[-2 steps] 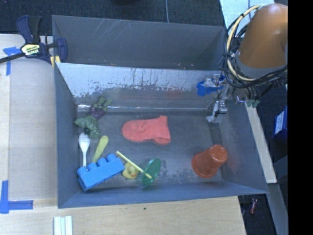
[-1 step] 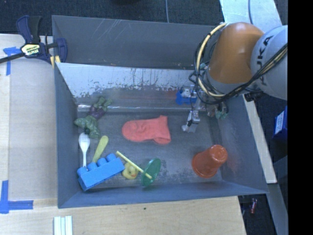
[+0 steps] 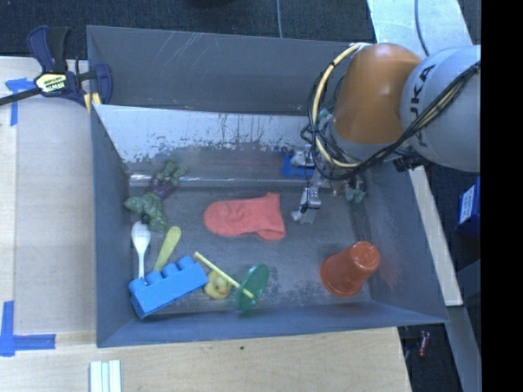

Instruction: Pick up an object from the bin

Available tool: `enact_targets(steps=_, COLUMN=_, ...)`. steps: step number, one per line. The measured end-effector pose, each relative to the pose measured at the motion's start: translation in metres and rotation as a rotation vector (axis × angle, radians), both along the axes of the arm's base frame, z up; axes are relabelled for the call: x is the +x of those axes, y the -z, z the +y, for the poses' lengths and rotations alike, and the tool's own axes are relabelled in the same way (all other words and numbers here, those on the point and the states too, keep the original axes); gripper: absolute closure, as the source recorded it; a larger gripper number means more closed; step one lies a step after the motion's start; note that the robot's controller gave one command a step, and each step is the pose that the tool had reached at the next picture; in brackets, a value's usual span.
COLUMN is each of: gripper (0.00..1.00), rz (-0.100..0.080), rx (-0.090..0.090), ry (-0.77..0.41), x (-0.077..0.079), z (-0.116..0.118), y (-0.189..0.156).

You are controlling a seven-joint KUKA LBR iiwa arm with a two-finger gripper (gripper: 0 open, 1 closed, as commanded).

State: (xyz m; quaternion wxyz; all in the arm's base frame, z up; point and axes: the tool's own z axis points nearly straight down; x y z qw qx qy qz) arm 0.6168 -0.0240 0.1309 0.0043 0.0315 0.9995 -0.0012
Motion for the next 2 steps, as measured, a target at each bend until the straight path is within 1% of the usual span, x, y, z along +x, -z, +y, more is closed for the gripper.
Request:
enact_targets(steps=1, gripper=0.0, rz=-0.003, rx=0.002, ry=0.014, x=-0.019, z=0.07, y=0.058)
enact_targets(steps=2, gripper=1.0, rz=-0.035, rx=-0.005, ry=-0.009, x=-0.043, z=0.056, y=0.055)
